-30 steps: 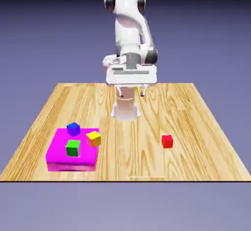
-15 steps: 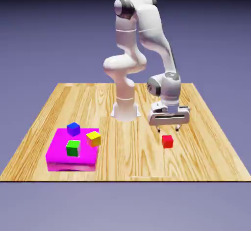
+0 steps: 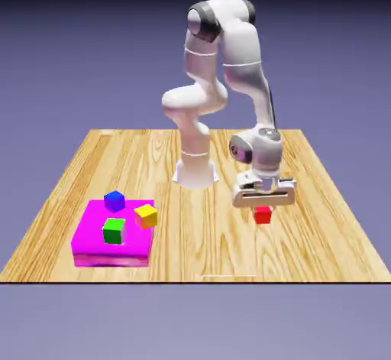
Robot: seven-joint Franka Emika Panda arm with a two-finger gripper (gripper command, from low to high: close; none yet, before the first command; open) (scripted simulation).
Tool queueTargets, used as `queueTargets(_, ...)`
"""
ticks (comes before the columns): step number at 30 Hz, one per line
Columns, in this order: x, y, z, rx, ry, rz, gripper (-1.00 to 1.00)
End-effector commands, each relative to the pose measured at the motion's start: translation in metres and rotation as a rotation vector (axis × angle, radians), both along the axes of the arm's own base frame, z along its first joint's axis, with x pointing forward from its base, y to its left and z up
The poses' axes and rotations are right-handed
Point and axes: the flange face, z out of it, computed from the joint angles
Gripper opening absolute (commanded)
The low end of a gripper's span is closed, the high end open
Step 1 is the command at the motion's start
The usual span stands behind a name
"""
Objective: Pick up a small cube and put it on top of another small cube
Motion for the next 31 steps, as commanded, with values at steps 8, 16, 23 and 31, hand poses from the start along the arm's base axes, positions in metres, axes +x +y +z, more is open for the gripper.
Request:
queueTargets(8,0.096,-0.077,0.044,-0.002,0.001,-0.228,-1.00)
queueTargets(16,0.187,-0.272,0.106,-0.002,0.001,-0.592,-1.00)
queueTargets(23,0.181,-0.441,0.160,-0.001,0.001,-0.850,-1.00)
queueTargets(31,0.183,-0.441,0.126,0.000,0.001,-0.849,1.00)
